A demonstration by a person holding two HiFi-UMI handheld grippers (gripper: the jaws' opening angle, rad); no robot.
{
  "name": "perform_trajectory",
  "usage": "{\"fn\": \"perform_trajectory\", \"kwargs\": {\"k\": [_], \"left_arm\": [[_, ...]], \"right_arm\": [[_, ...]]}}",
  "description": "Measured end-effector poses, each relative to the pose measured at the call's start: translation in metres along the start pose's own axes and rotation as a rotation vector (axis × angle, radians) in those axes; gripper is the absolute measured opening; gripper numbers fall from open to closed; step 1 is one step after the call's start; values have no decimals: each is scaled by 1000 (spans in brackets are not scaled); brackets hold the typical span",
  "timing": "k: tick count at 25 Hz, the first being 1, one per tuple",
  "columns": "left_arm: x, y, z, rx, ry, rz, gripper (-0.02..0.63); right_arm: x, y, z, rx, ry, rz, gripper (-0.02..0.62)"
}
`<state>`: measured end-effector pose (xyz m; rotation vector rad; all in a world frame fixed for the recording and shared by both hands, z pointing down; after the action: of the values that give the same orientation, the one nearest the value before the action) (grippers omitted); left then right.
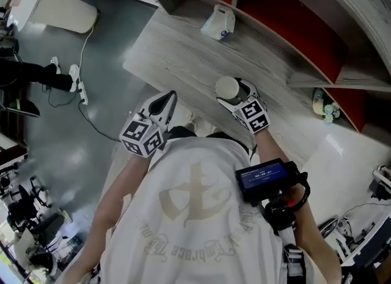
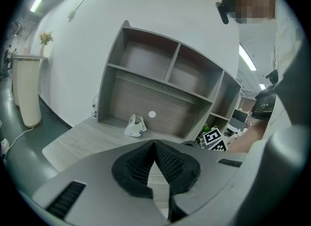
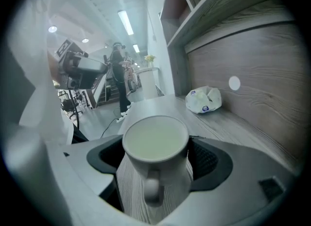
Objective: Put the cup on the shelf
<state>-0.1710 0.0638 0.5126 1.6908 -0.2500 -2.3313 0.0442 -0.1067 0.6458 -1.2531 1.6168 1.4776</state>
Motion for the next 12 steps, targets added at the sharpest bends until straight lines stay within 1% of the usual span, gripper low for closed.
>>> {"fn": "perform_trajectory", "kwargs": {"k": [5,12], "left_arm": [[7,16,9,-85,8,4,2],[12,29,16,-171,15,15,2]], "right_arm": [[1,-15,0,-92,48,-8,413],[9,-38,8,-180,97,-37,413]]}}
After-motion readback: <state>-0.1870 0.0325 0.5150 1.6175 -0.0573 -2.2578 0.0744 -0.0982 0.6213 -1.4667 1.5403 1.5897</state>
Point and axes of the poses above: the fingertips, and each gripper's own axes: y forward along the fingers, z to its left, x out of its top, the point moved 10 cm from there along -y, backward along the fingers, and after that the axes turned 12 degrees about -z, right-handed, at the moved point
